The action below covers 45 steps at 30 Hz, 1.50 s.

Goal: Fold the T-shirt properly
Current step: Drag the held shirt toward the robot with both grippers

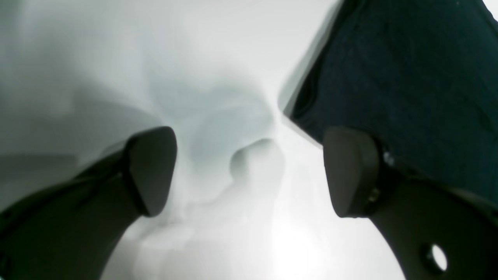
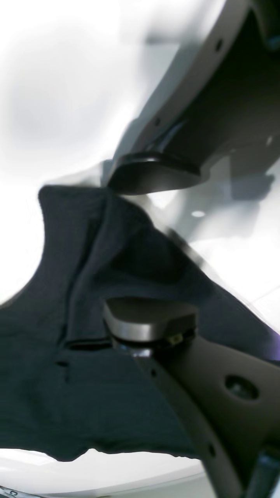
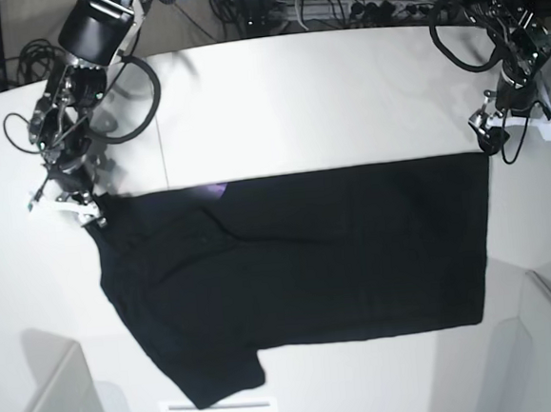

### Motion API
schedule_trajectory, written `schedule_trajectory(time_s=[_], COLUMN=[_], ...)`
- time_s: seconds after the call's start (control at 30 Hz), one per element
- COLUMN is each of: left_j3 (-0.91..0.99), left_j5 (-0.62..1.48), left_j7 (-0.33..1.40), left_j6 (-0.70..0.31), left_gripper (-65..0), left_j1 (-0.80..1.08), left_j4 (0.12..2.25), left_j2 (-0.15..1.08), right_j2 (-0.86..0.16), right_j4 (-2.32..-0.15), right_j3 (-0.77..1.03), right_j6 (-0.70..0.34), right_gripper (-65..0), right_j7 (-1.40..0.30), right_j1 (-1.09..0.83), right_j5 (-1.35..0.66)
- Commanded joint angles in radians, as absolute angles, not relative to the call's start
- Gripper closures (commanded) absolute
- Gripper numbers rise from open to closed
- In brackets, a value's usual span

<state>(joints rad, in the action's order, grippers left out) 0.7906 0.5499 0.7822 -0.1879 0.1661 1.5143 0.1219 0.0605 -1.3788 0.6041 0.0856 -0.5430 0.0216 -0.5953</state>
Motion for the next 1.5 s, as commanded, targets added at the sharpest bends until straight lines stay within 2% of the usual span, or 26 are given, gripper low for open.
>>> schedule_trajectory(time_s=[0.0, 0.17, 0.33, 0.63, 0.7, 0.8, 0.9, 1.0, 1.1, 1.2, 1.47], left_j3=[0.792, 0.789, 0.704, 0.696, 0.696, 0.694, 0.694, 0.694, 0.694, 0.694, 0.625], left_j5=[0.561, 0.561, 0.558, 0.556, 0.555, 0.555, 0.555, 0.555, 0.555, 0.555, 0.559], left_j7=[0.765, 0.765, 0.765, 0.765, 0.765, 0.765, 0.765, 0.765, 0.765, 0.765, 0.773], left_j6=[-0.194, -0.194, -0.194, -0.191, -0.191, -0.191, -0.191, -0.191, -0.191, -0.191, -0.193], left_gripper=[-57.1, -57.1, -57.1, -56.6, -50.4, -29.9, -11.4, -1.3, 0.0, 0.0, 0.0], left_j1=[0.147, 0.088, 0.045, -0.039, -0.051, -0.054, -0.054, -0.054, -0.054, -0.053, -0.028], left_j4=[1.512, 1.435, 1.419, 1.293, 1.265, 1.254, 1.250, 1.248, 1.248, 1.248, 1.262], left_j2=[0.136, 0.136, 0.142, 0.137, 0.137, 0.139, 0.143, 0.145, 0.145, 0.147, 0.209], right_j2=[0.059, 0.059, 0.059, 0.059, 0.059, 0.051, 0.039, 0.016, 0.015, -0.001, -0.007], right_j4=[-1.374, -1.371, -1.371, -1.369, -1.369, -1.369, -1.354, -1.302, -1.254, -1.239, -1.314], right_j3=[0.605, 0.604, 0.604, 0.604, 0.604, 0.604, 0.590, 0.582, 0.590, 0.585, 0.590], right_j6=[0.105, 0.105, 0.105, 0.105, 0.104, 0.104, 0.104, 0.094, 0.015, -0.022, -0.022], right_gripper=[-39.2, -39.2, -39.2, -39.0, -39.0, -37.8, -29.0, -18.6, -9.9, 0.0, 0.0], right_j7=[-0.576, -0.579, -0.579, -0.575, -0.575, -0.573, -0.573, -0.572, -0.542, -0.519, -0.524], right_j1=[0.019, 0.018, 0.018, 0.018, 0.021, 0.022, 0.031, 0.050, 0.073, 0.073, 0.033], right_j5=[-0.582, -0.582, -0.582, -0.582, -0.579, -0.578, -0.581, -0.582, -0.578, -0.578, -0.582])
